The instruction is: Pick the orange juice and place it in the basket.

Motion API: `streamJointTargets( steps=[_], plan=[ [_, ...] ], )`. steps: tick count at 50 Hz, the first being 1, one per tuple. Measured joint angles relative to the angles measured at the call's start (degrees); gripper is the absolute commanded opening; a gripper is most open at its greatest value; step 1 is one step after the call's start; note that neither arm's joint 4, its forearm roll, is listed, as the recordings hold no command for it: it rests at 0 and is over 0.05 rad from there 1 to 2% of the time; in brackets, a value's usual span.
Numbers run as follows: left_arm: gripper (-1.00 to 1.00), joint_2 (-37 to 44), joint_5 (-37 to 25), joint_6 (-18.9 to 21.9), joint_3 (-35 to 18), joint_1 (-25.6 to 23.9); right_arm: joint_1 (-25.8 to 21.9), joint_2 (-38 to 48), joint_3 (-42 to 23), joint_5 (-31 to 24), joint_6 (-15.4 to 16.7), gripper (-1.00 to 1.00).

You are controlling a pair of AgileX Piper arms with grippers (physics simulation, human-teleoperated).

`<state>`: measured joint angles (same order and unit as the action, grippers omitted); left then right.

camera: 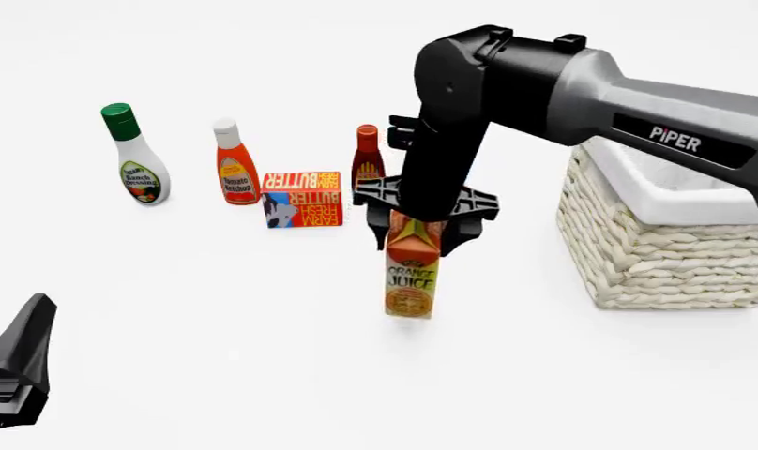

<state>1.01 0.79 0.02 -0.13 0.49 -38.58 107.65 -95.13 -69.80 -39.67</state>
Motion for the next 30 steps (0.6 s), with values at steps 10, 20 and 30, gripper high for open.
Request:
streamJointTargets(
  steps=[10, 20, 30],
  plan=[
    [1.0, 0.0, 0.0, 0.0, 0.0, 0.0, 0.1, -1.9, 0.0, -0.1, 0.4, -1.0],
    [1.0, 0.0, 0.0, 0.0, 0.0, 0.0, -0.9, -3.1, -0.1, -0.1, 0.2, -1.0],
    [1.0, 0.0, 0.0, 0.0, 0.0, 0.0, -1.0, -4.4, 0.3, -0.1, 0.5, -1.0]
  ],
)
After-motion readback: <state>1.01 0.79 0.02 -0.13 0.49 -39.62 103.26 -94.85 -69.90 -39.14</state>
